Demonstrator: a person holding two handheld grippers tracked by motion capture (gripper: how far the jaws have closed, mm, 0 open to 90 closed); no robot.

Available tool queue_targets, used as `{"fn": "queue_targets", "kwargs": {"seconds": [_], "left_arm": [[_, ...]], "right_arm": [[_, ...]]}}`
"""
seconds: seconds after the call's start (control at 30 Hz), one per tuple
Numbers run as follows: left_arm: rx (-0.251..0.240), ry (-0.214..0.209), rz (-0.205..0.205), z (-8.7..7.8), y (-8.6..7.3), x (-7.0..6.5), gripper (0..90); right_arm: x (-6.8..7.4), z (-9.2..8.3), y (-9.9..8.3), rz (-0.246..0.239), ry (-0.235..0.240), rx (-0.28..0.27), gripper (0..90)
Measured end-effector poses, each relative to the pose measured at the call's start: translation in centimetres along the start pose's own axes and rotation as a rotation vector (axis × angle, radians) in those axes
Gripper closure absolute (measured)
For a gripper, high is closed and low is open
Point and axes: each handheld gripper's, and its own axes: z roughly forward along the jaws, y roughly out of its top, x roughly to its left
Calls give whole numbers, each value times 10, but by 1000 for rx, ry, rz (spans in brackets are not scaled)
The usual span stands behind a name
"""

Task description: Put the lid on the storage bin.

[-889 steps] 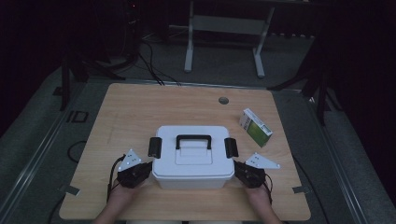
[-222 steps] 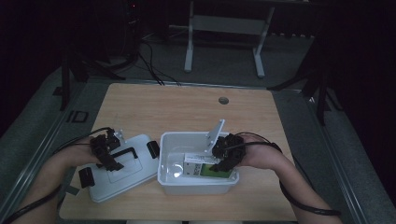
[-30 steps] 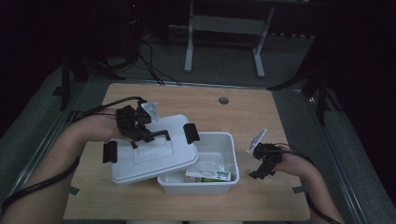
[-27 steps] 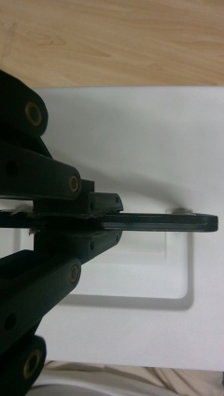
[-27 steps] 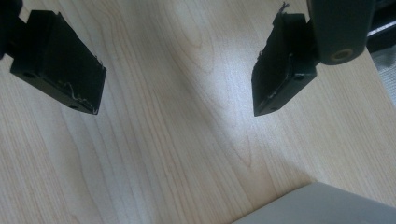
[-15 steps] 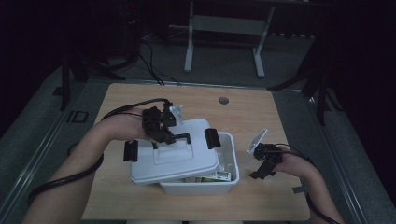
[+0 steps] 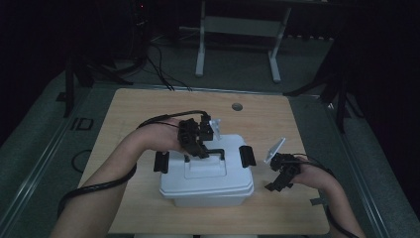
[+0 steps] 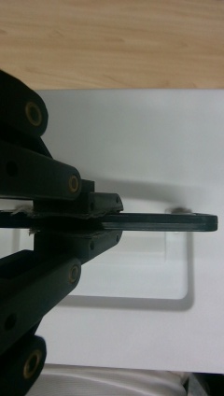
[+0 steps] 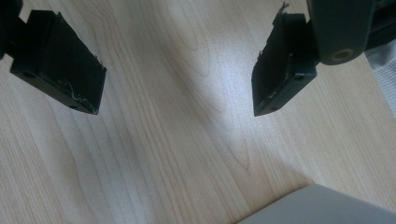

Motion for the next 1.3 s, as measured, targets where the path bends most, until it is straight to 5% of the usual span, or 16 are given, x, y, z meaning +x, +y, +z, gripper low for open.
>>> {"fn": "queue_targets", "kwargs": {"seconds": [0.2, 0.73, 0.87, 0.97, 1.03, 1.07, 1.2, 1.3], "left_arm": [[37, -2, 30, 18, 12, 0, 841], [41, -13, 18, 32, 15, 6, 838], [43, 31, 20, 32, 13, 8, 809], [31, 89, 31, 30, 8, 9, 616], [7, 89, 5, 28, 2, 12, 420], [6, 102, -17, 27, -1, 14, 420], [-9, 104, -37, 26, -16, 18, 170], [-19, 76, -40, 25, -22, 17, 149]], "right_arm": [[0, 2, -2, 3, 11, 2, 171], [-1, 4, -6, 8, 14, 1, 172], [0, 4, -4, 5, 16, -1, 171], [0, 3, -3, 4, 17, -3, 171], [0, 3, -3, 5, 17, -2, 171], [0, 3, -3, 5, 16, -1, 171], [0, 3, -1, 1, 16, 4, 171], [1, 3, -1, -1, 17, 4, 171]]}}
